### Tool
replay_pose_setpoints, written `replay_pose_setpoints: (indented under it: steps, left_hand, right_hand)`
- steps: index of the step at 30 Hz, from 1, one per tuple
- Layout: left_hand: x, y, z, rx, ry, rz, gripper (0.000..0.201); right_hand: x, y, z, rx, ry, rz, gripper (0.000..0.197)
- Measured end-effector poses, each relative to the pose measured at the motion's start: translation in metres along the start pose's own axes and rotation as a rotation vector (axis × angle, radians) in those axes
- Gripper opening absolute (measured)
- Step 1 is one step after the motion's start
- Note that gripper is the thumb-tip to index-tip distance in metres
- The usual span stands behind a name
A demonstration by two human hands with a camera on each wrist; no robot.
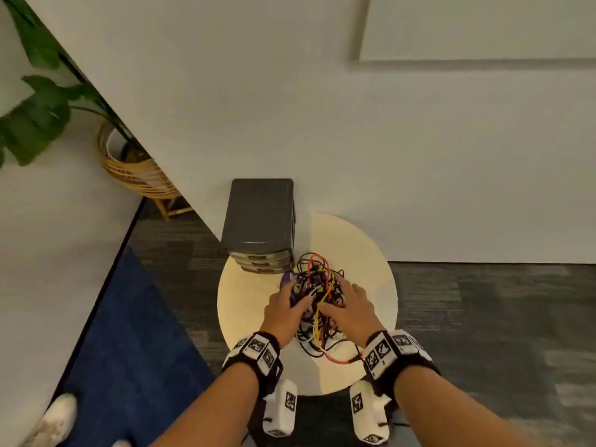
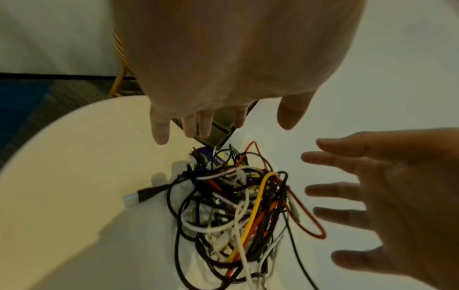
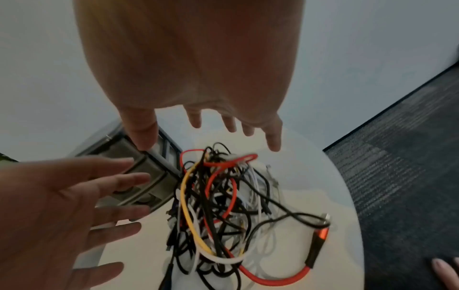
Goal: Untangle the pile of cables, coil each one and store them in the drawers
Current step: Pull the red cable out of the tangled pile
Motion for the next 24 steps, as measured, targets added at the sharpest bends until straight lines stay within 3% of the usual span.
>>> replay_pose_setpoints:
  steps: [4, 8, 14, 16, 18, 19, 24]
  left_hand:
    - [0.012, -0.025, 0.028, 0.068, 0.010, -0.038, 0.075]
    - [0.018, -0.030, 0.043, 0.025, -0.032, -0.152, 0.072]
    - [0.011, -0.033, 0.042, 0.074, -0.116, -0.167, 0.076]
    - [0.014, -0.033, 0.041, 0.078, -0.134, -0.158, 0.090]
    - [0.016, -0.035, 0.040, 0.093, -0.119, -0.141, 0.104]
    - [0.016, -0.037, 0.036, 0.097, -0.111, -0.122, 0.108]
    - [0.014, -0.045, 0.015, 0.065, -0.143, 0.028, 0.118]
  right_hand:
    - [-0.024, -0.019, 0.036, 0.008, 0.045, 0.146, 0.085]
    - [-0.031, -0.018, 0.053, -0.010, -0.017, 0.082, 0.084]
    - [-0.045, -0.020, 0.070, 0.020, 0.130, 0.057, 0.095]
    - [-0.041, -0.016, 0.058, 0.073, 0.203, 0.106, 0.082]
    - [-0.042, -0.006, 0.043, 0.139, 0.252, 0.188, 0.046]
    - [-0.045, 0.000, 0.037, 0.165, 0.246, 0.240, 0.039]
    - [-0.070, 0.019, 0.012, 0.111, 0.183, 0.302, 0.042]
Point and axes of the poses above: each hand's wrist, its own z-axis towards the middle knuckle, its own y-axis out of the back of the hand, x = y × z, the point moved 5 cm from there along z, towards the middle knuckle, and after that the axes turned 9 degrees about x, right-handed, at the moved point
